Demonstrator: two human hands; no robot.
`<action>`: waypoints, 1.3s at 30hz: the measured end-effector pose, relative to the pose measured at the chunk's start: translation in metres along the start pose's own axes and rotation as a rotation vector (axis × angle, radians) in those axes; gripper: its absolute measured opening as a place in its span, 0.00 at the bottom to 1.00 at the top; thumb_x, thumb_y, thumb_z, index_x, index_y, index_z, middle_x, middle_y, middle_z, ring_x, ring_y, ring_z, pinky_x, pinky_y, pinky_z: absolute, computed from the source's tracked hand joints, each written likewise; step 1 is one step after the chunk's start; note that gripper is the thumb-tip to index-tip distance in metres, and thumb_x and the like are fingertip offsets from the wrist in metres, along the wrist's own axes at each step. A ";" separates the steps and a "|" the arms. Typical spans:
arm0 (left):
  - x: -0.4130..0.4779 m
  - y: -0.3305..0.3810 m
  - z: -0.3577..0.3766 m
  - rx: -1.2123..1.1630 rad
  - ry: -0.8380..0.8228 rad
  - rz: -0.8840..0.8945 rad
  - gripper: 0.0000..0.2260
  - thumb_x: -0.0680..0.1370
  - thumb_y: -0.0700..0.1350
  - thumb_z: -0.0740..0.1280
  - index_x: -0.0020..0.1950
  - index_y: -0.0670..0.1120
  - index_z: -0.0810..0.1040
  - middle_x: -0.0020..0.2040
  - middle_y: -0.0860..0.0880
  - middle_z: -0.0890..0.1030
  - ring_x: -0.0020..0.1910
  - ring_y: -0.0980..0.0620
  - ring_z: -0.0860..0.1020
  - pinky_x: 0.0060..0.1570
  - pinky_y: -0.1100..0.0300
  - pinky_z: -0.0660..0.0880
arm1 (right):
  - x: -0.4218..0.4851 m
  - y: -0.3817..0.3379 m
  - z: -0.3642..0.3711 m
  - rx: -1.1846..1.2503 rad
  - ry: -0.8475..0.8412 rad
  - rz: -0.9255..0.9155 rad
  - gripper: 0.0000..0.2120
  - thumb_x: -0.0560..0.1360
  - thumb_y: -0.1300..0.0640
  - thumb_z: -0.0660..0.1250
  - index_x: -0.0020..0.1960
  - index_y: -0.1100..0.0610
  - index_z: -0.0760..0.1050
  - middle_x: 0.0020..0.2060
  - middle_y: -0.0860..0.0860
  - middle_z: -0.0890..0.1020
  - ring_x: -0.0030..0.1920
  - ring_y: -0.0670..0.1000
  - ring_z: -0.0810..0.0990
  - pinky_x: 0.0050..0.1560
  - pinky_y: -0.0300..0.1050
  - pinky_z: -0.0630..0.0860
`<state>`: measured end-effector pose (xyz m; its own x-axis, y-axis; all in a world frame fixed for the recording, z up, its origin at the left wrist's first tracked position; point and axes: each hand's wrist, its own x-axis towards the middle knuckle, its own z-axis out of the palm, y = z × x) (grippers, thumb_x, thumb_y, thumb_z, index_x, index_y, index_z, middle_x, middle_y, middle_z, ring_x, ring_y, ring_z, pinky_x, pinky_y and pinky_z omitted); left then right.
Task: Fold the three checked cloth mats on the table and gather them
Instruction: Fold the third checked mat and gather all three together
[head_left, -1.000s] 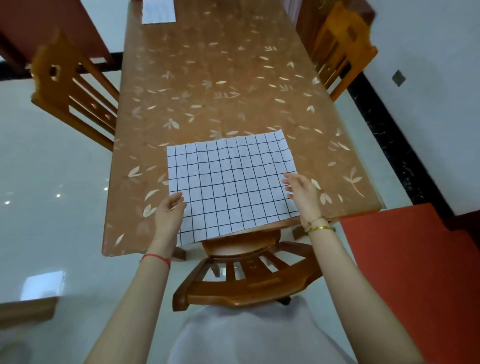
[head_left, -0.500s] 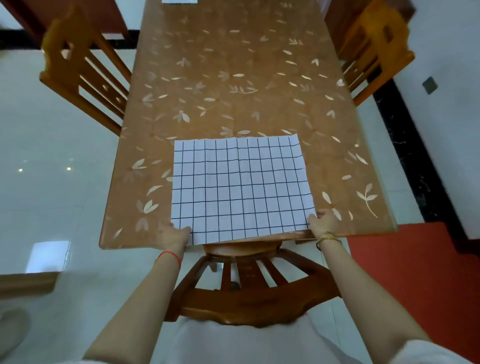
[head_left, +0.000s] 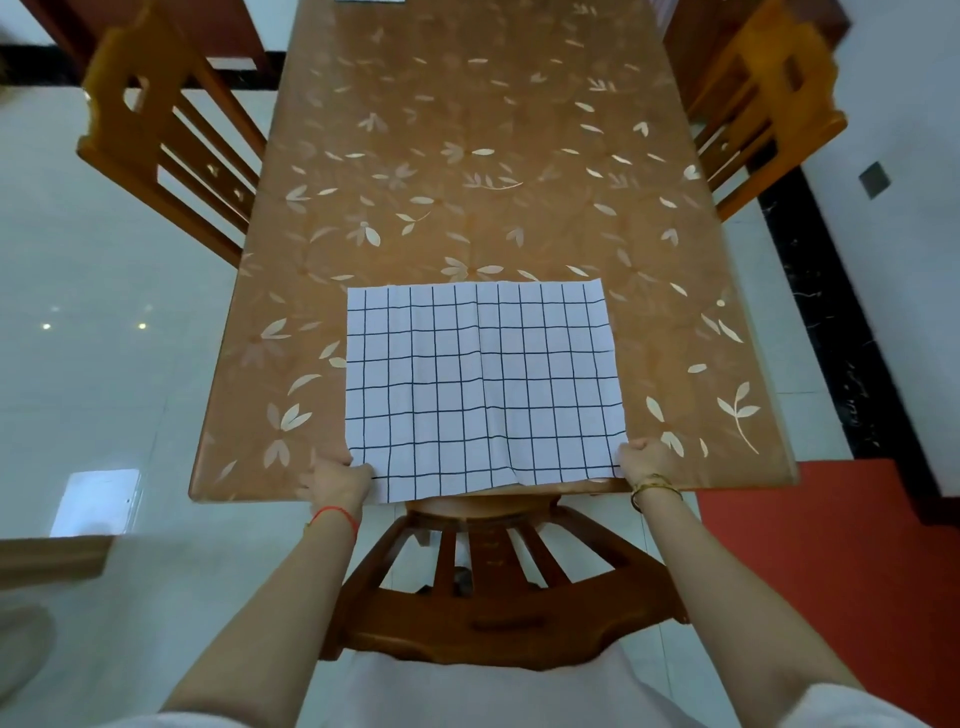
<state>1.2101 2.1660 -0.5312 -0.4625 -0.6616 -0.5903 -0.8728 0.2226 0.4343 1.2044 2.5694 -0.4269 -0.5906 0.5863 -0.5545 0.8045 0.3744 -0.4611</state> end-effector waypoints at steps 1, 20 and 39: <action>-0.025 0.013 -0.014 -0.017 -0.010 0.016 0.21 0.60 0.48 0.75 0.49 0.45 0.74 0.56 0.38 0.77 0.55 0.36 0.75 0.54 0.43 0.78 | 0.001 0.000 0.000 0.005 0.002 -0.005 0.04 0.76 0.63 0.61 0.46 0.56 0.73 0.44 0.56 0.76 0.51 0.59 0.76 0.52 0.44 0.70; -0.071 0.130 -0.077 -0.155 0.042 0.378 0.10 0.76 0.36 0.66 0.57 0.37 0.78 0.44 0.42 0.78 0.40 0.43 0.74 0.39 0.58 0.67 | -0.036 0.013 0.012 -0.336 -0.779 0.084 0.09 0.76 0.58 0.69 0.41 0.63 0.79 0.33 0.54 0.85 0.25 0.45 0.80 0.25 0.38 0.75; -0.089 0.224 -0.147 -0.147 -0.006 1.133 0.03 0.77 0.40 0.71 0.47 0.46 0.85 0.46 0.52 0.84 0.50 0.53 0.81 0.53 0.50 0.79 | -0.009 -0.238 0.001 -0.082 -0.046 -0.937 0.21 0.75 0.59 0.67 0.67 0.52 0.71 0.62 0.52 0.75 0.61 0.52 0.71 0.65 0.45 0.64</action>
<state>1.0783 2.1697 -0.2812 -0.9734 -0.1303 0.1885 0.0731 0.6030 0.7944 1.0185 2.4743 -0.3125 -0.9999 -0.0079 -0.0099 0.0010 0.7297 -0.6838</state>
